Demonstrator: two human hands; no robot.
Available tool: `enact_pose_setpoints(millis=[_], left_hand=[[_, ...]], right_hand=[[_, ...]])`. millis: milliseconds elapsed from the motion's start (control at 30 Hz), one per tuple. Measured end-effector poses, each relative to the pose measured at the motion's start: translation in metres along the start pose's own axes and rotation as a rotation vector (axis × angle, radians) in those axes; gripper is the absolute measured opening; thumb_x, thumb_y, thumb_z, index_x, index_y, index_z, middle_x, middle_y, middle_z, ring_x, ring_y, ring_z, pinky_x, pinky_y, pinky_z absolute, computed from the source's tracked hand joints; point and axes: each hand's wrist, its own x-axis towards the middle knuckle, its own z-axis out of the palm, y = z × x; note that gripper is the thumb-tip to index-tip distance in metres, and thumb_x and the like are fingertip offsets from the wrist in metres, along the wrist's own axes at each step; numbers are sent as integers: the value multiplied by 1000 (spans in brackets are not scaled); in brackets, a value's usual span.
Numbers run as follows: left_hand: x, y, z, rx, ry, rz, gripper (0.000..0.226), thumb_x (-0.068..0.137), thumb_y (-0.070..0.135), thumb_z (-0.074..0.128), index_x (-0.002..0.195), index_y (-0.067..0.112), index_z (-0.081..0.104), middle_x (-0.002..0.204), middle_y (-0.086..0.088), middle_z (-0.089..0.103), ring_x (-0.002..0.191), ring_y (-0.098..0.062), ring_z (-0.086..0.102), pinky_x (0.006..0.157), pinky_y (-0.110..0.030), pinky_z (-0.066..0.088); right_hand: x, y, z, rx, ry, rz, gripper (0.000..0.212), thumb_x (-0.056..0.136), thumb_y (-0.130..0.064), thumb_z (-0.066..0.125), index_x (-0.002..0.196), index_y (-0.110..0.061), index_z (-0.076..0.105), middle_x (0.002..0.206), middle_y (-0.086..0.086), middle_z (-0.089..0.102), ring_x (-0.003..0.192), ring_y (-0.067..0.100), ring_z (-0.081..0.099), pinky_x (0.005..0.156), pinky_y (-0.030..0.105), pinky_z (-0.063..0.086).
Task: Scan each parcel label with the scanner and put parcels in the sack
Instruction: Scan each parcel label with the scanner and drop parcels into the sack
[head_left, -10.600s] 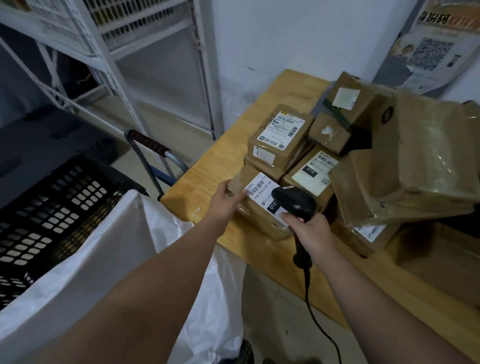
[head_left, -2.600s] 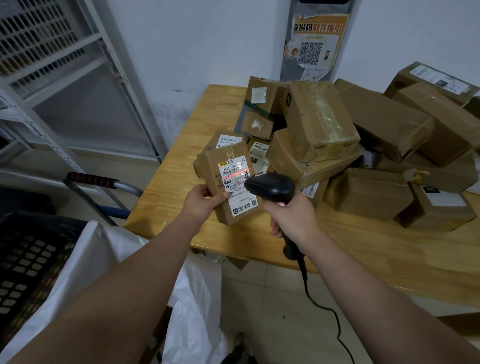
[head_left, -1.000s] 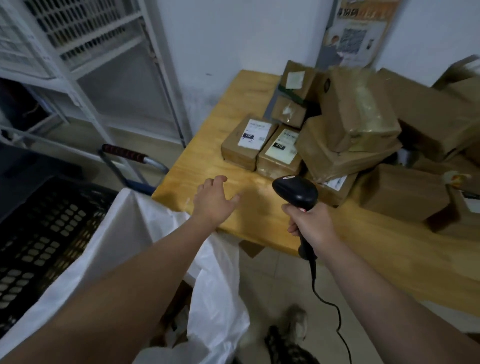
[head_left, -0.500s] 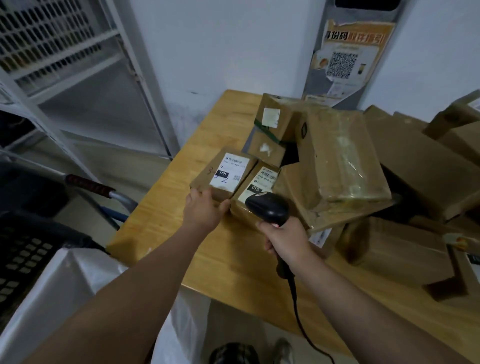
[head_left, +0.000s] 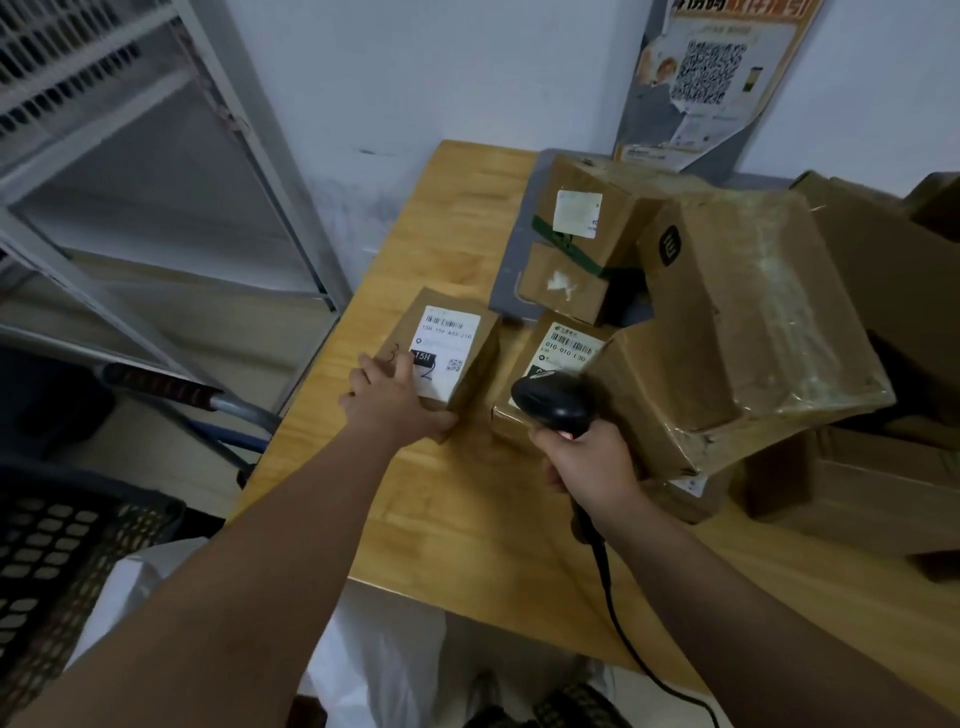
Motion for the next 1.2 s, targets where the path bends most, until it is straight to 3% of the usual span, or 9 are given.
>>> enact_pose_setpoints(millis=[100, 300, 433, 633, 733, 800, 900, 1067, 1200], left_hand=[[-15, -12, 4, -111, 20, 15, 110, 67, 64, 72, 147, 26, 8, 142, -18, 21, 132, -36, 21, 101, -47, 36], [-60, -13, 13, -583, 189, -20, 111, 67, 59, 75, 150, 28, 8, 140, -20, 24, 129, -37, 22, 105, -42, 26], [-92, 0, 23, -684, 208, 69, 116, 64, 64, 76, 150, 31, 6, 142, -18, 24, 130, -34, 22, 103, -39, 25], [-122, 7, 42, -736, 156, 198, 124, 47, 77, 67, 148, 39, 6, 138, -8, 29, 128, -22, 28, 109, -42, 29], [-135, 1, 48, -982, 214, 249, 99, 70, 49, 80, 147, 27, 22, 124, 1, 35, 116, -12, 37, 104, -28, 38], [-142, -2, 42, -1260, 282, 173, 65, 90, 31, 66, 143, 17, 30, 112, 6, 46, 113, -17, 50, 85, -20, 49], [-142, -15, 31, -1408, 183, 96, 56, 96, 36, 54, 144, 18, 32, 120, 1, 56, 102, -14, 59, 79, -28, 51], [-137, -35, 13, -1475, -271, 128, 68, 75, 35, 74, 134, 24, 43, 116, -9, 64, 93, -27, 63, 80, -41, 54], [-138, -41, 7, -1303, -270, 141, 74, 68, 41, 73, 132, 14, 48, 112, -6, 67, 92, -22, 63, 76, -32, 50]], right_hand=[[-1, -1, 5, -19, 8, -12, 22, 83, -26, 69, 75, -5, 67, 63, 12, 64, 63, 26, 65, 74, 46, 57], [-17, -6, 10, 100, 41, -129, 18, 83, -30, 74, 81, -32, 57, 84, 0, 68, 77, 16, 67, 76, 34, 55], [-31, -8, 12, 233, 64, -243, 33, 77, -31, 80, 104, -21, 64, 95, -8, 68, 91, 3, 63, 78, 18, 46], [-42, -3, 15, 225, 98, -317, 64, 67, -26, 88, 123, -13, 59, 109, -3, 70, 101, 8, 66, 85, 27, 53], [-42, 1, 11, 216, 107, -302, 67, 69, -17, 87, 126, -7, 55, 112, 2, 69, 104, 15, 66, 92, 37, 54], [-41, 5, 7, 222, 111, -279, 65, 70, -15, 86, 126, -6, 54, 113, 5, 69, 106, 19, 65, 95, 40, 52], [-50, 11, -2, 267, 62, -270, 57, 75, -14, 82, 125, -8, 57, 114, 4, 69, 106, 17, 64, 93, 35, 52], [-67, 20, -17, 345, -51, -268, 45, 80, -13, 78, 121, -8, 62, 107, 1, 73, 97, 12, 70, 72, 19, 54], [-75, 20, -26, 360, -72, -235, 45, 82, -15, 76, 123, -9, 60, 109, 1, 72, 100, 13, 68, 77, 23, 56]])
